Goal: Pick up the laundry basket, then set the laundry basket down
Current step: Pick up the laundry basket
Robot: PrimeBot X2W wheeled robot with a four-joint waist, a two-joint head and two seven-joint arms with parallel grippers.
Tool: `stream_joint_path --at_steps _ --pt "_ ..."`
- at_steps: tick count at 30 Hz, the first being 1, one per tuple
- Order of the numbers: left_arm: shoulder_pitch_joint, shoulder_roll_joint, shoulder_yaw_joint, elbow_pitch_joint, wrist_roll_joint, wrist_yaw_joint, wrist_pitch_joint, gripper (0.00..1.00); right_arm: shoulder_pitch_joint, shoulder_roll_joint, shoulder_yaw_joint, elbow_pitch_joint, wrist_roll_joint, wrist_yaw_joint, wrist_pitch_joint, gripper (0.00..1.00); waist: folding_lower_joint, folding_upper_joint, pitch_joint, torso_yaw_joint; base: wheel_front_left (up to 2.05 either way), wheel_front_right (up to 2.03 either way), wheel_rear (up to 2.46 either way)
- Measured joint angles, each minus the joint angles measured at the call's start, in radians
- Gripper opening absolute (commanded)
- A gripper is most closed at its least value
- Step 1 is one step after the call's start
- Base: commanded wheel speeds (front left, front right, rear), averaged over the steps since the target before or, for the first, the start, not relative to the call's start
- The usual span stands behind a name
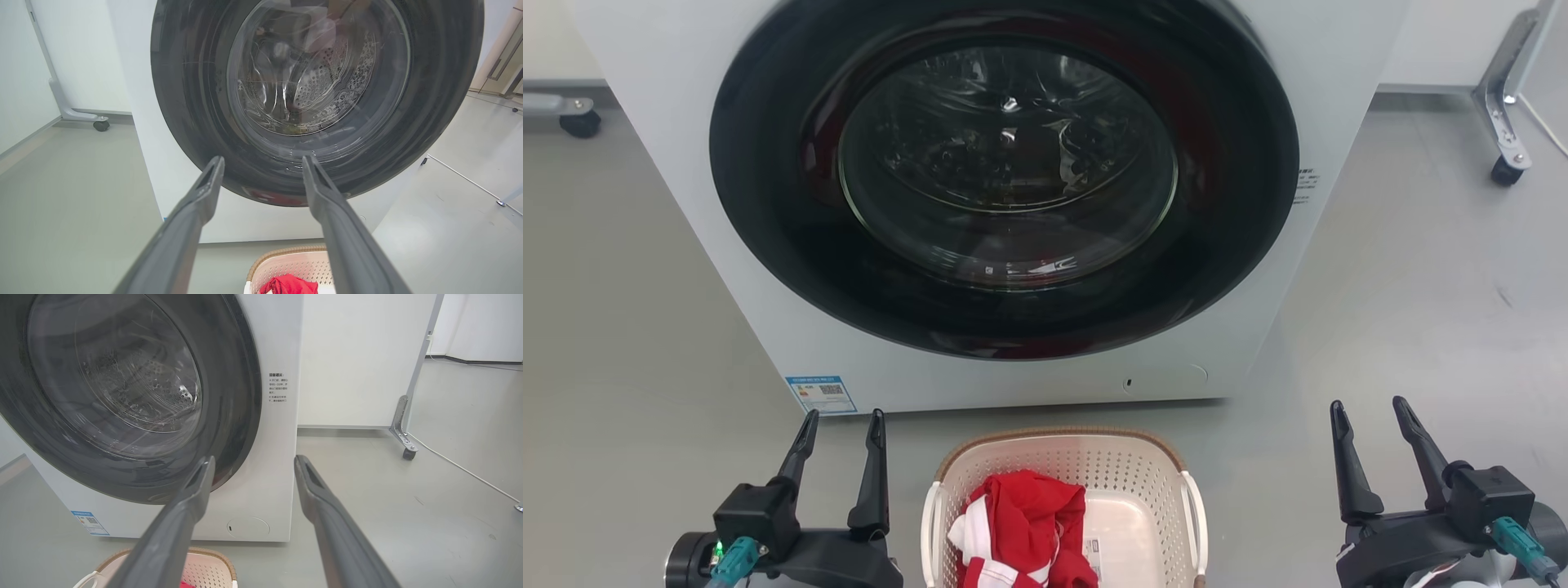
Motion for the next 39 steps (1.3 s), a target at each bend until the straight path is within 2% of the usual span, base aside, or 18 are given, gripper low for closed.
stream_joint_path --at_steps 11,25,32,39 --pt "-0.020 -0.002 -0.008 -0.026 0.023 0.000 0.009 1.00 -0.006 0.009 -0.008 -0.020 0.000 0.009 0.000 1.00 0.0001 0.0001 0.095 -0.002 0.00 0.00 0.00" --pt "-0.145 -0.021 -0.026 -0.029 0.032 -0.001 0.026 1.00 -0.101 0.016 -0.016 -0.013 0.000 0.014 0.000 1.00 0.0002 0.0002 0.280 -0.007 0.00 0.00 0.00" --pt "-0.233 -0.022 -0.024 0.005 0.032 -0.003 0.047 1.00 -0.191 0.024 -0.012 0.010 -0.002 0.024 0.000 1.00 0.0002 0.0002 0.397 -0.010 0.00 0.00 0.00" --pt "-0.356 -0.028 -0.012 0.073 0.019 -0.030 0.084 1.00 -0.315 0.033 -0.002 0.062 -0.009 0.038 -0.001 1.00 0.0002 0.0003 0.501 -0.015 0.00 0.00 0.00"
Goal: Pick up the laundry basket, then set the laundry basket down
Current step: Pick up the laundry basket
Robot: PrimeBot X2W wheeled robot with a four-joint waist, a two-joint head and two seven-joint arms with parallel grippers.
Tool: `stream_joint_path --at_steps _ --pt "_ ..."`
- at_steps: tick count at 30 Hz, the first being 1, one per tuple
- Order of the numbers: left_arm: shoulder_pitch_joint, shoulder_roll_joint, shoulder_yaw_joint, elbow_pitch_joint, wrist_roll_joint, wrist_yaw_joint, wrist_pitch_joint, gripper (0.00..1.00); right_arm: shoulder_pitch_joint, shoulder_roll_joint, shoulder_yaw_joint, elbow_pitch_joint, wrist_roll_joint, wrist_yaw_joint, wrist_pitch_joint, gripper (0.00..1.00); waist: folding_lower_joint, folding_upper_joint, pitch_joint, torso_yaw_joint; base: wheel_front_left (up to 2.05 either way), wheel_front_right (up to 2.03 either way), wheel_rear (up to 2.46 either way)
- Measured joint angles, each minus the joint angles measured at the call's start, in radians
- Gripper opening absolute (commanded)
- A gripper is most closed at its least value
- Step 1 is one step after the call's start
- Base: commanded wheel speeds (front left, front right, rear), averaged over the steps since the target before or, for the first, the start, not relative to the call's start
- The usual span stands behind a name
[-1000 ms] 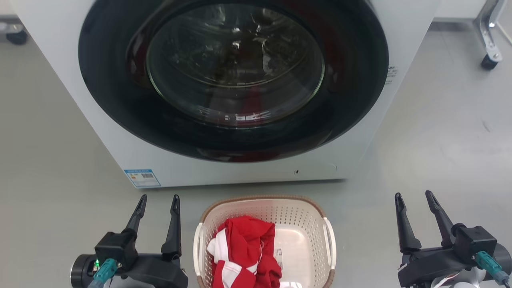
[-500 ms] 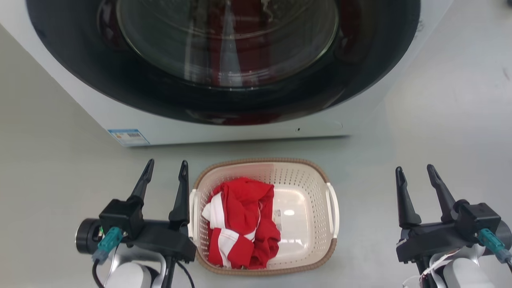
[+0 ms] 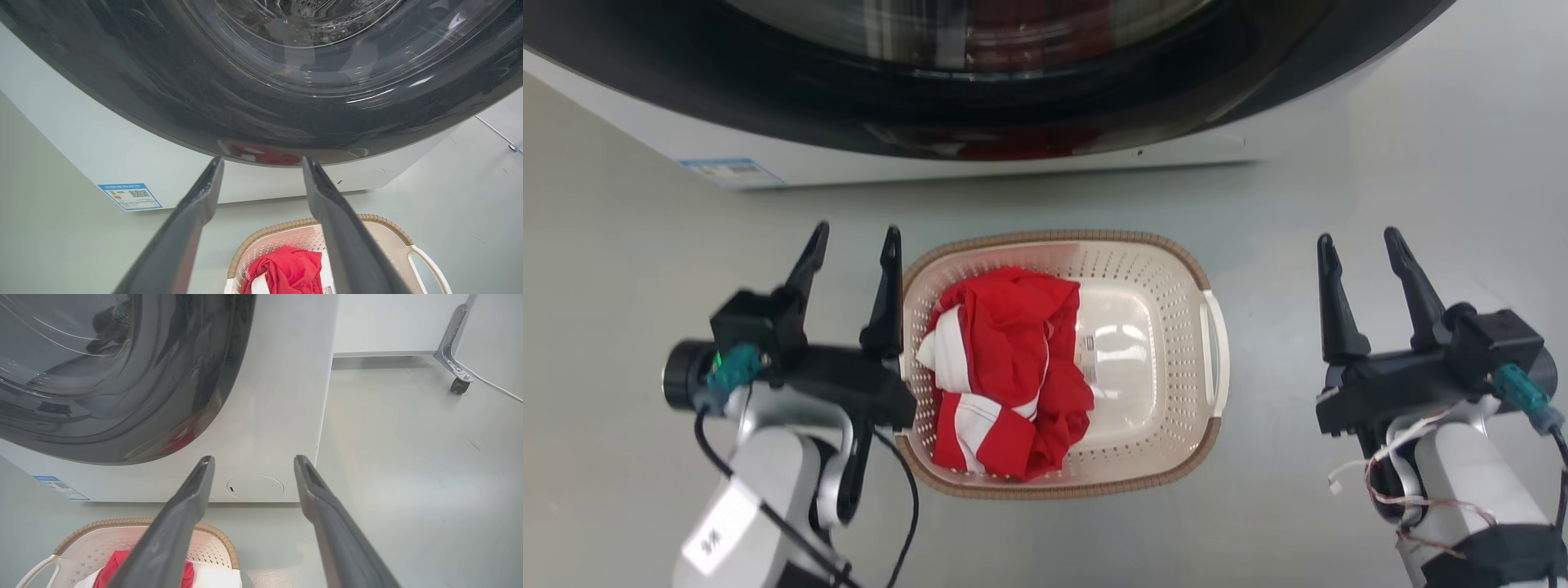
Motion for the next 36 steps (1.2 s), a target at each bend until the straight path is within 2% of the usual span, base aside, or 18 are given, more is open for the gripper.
stream_joint_path --at_steps 5,14,27,36 --pt "-0.105 -0.009 0.010 0.089 -0.017 -0.016 0.030 1.00 -0.080 0.005 0.012 0.078 -0.001 0.017 -0.004 1.00 0.0000 0.0000 0.066 -0.003 0.00 0.00 0.00" --pt "-0.191 -0.030 0.005 0.237 -0.043 -0.035 0.066 1.00 -0.179 0.019 0.051 0.196 -0.017 0.044 -0.005 1.00 0.0000 -0.0001 0.144 -0.006 0.00 0.00 0.00" --pt "-0.231 -0.051 -0.013 0.472 -0.063 -0.073 0.091 1.00 -0.241 0.052 0.105 0.373 -0.026 0.068 -0.005 1.00 0.0000 -0.0001 0.239 0.002 0.00 0.00 0.00" --pt "-0.249 -0.054 -0.015 0.585 -0.068 -0.096 0.091 1.00 -0.249 0.061 0.116 0.477 -0.026 0.077 -0.005 1.00 -0.0001 -0.0001 0.286 -0.002 0.00 0.00 0.00"
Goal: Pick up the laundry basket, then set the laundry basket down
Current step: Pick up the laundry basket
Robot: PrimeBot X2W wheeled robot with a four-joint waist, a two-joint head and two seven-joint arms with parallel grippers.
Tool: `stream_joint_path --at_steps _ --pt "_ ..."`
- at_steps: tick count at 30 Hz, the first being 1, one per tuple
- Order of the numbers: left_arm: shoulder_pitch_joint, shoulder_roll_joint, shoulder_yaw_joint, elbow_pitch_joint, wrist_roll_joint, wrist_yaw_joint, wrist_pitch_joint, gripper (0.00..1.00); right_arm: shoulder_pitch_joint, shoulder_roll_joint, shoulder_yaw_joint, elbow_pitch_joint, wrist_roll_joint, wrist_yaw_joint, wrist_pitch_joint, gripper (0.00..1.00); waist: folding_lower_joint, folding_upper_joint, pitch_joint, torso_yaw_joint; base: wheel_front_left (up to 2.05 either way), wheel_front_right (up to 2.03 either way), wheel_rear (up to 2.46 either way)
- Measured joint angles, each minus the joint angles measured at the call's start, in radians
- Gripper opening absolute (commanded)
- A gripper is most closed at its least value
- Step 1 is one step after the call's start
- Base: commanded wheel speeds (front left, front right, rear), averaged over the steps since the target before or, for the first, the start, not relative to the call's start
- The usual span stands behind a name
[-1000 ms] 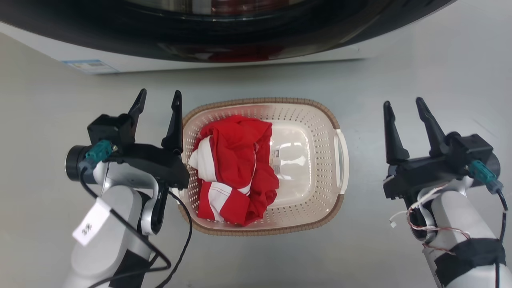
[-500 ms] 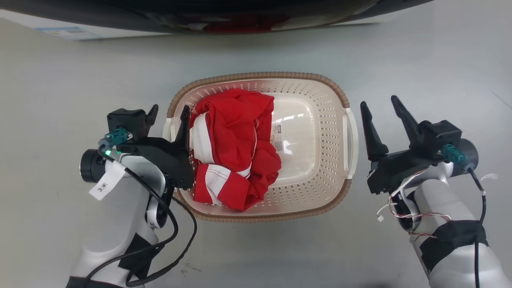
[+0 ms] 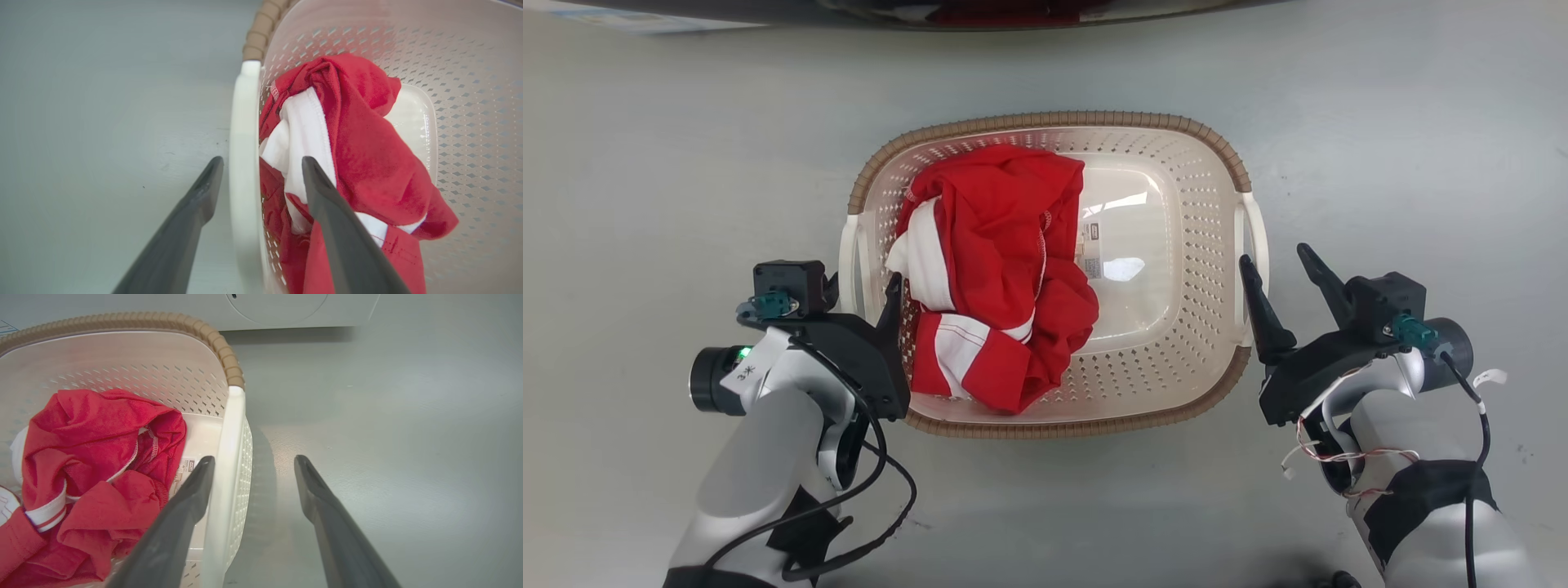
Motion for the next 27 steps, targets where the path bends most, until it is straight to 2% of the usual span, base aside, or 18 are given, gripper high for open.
stream_joint_path --at_steps 3,4,5,20,21,27 --pt "-0.016 -0.005 -0.001 0.030 -0.002 -0.009 0.000 1.00 -0.015 0.002 0.000 0.026 0.002 0.001 0.000 1.00 0.0000 0.0000 0.014 0.000 0.00 0.00 0.00" --pt "-0.024 -0.005 -0.002 0.036 -0.003 -0.015 0.000 0.52 -0.021 0.003 0.000 0.030 0.004 0.002 0.000 0.99 0.0000 0.0000 0.018 0.000 0.00 0.00 0.00" --pt "-0.033 -0.006 -0.003 0.049 -0.003 -0.022 -0.003 0.00 -0.028 0.003 0.001 0.043 0.006 0.006 0.000 0.00 0.0000 0.0000 0.021 0.001 0.00 0.00 0.00" --pt "-0.080 -0.033 -0.020 0.176 -0.028 -0.053 -0.028 0.00 -0.076 0.020 0.011 0.170 0.019 0.026 -0.001 0.00 0.0000 -0.0002 -0.002 0.007 0.00 0.00 0.00" --pt "-0.082 -0.042 -0.035 0.221 -0.033 -0.063 -0.030 0.00 -0.075 0.023 0.014 0.224 0.021 0.028 -0.001 0.00 0.0000 -0.0002 -0.033 0.009 0.00 0.00 0.00" --pt "-0.086 -0.054 -0.033 0.282 -0.056 -0.081 -0.008 0.00 -0.076 0.029 0.029 0.294 0.027 0.036 0.027 0.00 0.0000 -0.0002 -0.085 0.012 0.00 0.00 0.00"
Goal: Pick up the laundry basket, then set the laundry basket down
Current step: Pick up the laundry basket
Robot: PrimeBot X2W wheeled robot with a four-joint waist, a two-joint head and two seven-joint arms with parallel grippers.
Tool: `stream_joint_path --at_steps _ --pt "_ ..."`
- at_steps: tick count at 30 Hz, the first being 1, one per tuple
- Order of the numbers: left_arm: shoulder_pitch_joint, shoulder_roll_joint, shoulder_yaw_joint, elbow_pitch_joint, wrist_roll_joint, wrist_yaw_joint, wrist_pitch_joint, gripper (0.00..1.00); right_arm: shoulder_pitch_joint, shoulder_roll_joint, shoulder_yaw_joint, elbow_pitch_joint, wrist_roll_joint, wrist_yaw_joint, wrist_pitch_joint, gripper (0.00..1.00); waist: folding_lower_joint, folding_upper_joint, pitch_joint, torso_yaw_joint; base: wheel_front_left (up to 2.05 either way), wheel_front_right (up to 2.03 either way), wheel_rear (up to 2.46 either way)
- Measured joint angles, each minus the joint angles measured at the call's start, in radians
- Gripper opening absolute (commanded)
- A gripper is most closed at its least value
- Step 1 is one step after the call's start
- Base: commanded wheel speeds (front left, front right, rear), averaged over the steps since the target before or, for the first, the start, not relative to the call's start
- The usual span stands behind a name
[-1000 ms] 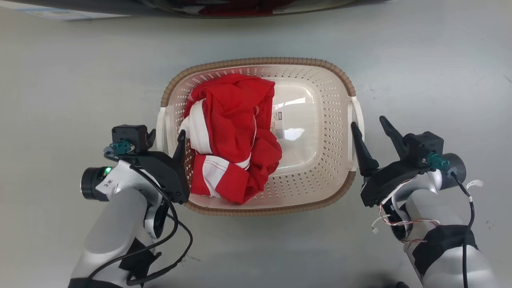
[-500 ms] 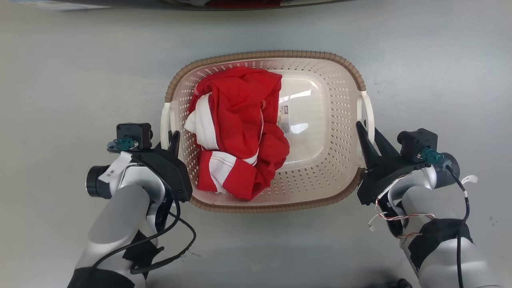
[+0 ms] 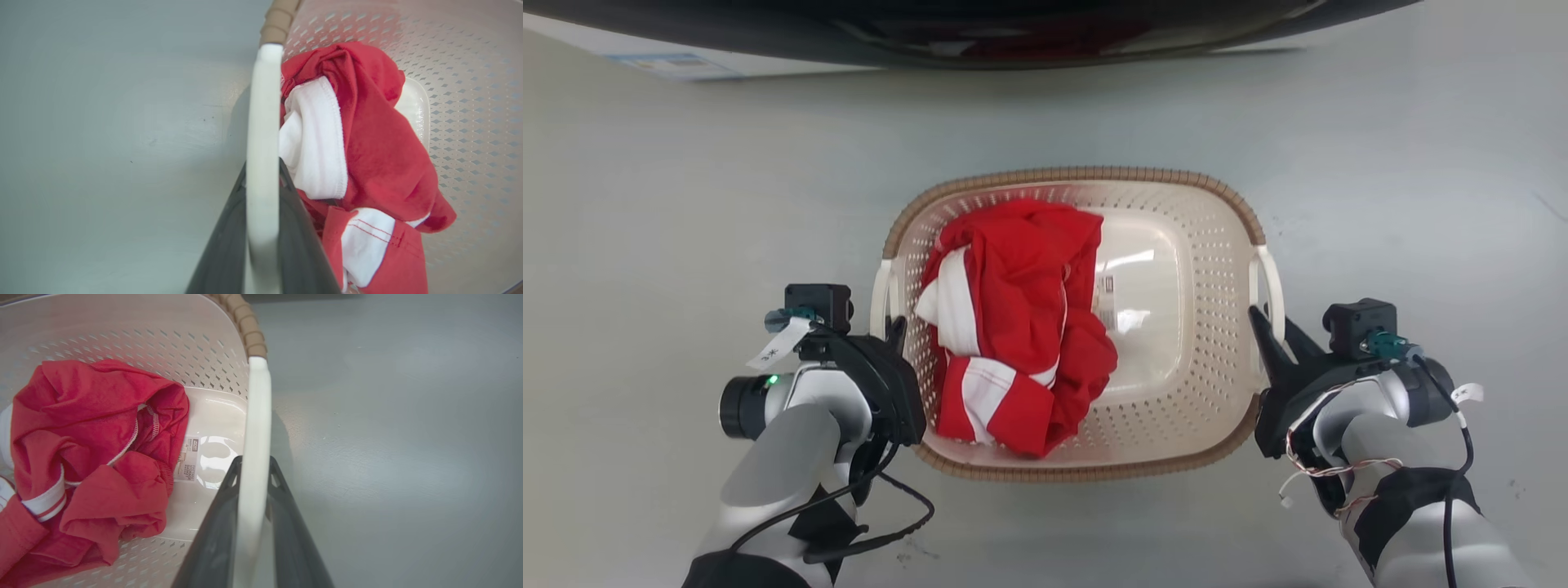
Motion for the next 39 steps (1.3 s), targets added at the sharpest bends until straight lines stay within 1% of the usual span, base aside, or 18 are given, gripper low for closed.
stream_joint_path --at_steps 4,9,14,17,20,27,37,39 --pt "0.000 -0.003 0.000 0.036 -0.007 -0.007 0.018 0.00 -0.001 0.007 0.013 0.041 0.000 0.001 0.025 0.00 0.0000 0.0000 -0.041 0.001 0.00 0.00 0.00" --pt "0.007 -0.012 0.000 0.073 -0.042 -0.015 0.044 0.00 0.000 0.011 0.019 0.081 0.004 0.008 0.045 0.00 0.0000 0.0000 -0.096 0.002 0.00 0.00 0.00" --pt "0.019 -0.014 0.000 0.105 -0.057 -0.016 0.069 0.00 0.004 0.023 0.025 0.119 0.013 0.011 0.070 0.00 -0.0001 -0.0001 -0.155 0.003 0.00 0.00 0.00" --pt "0.042 -0.014 -0.018 0.103 -0.070 -0.016 0.088 0.00 0.010 0.026 0.029 0.142 0.018 0.012 0.090 0.00 -0.0001 0.0000 -0.192 0.003 0.00 0.00 0.00" --pt "0.071 -0.014 -0.040 0.100 -0.108 -0.016 0.107 0.00 0.033 0.029 0.029 0.154 0.030 0.012 0.113 0.00 -0.0001 0.0000 -0.230 0.002 0.00 0.00 0.00" --pt "0.123 -0.013 -0.071 0.103 -0.139 -0.016 0.144 0.00 0.070 0.037 0.031 0.173 0.050 0.013 0.166 0.00 -0.0002 0.0000 -0.320 -0.007 0.00 0.00 0.00" --pt "0.169 -0.012 -0.116 0.094 -0.191 -0.014 0.190 0.00 0.116 0.040 0.030 0.180 0.072 0.013 0.205 0.00 -0.0002 0.0001 -0.430 -0.021 0.00 0.00 0.00" --pt "0.179 -0.012 -0.117 0.091 -0.215 -0.005 0.198 0.00 0.126 0.040 0.031 0.181 0.075 0.013 0.211 0.00 -0.0002 0.0000 -0.454 -0.023 0.00 0.00 0.00"
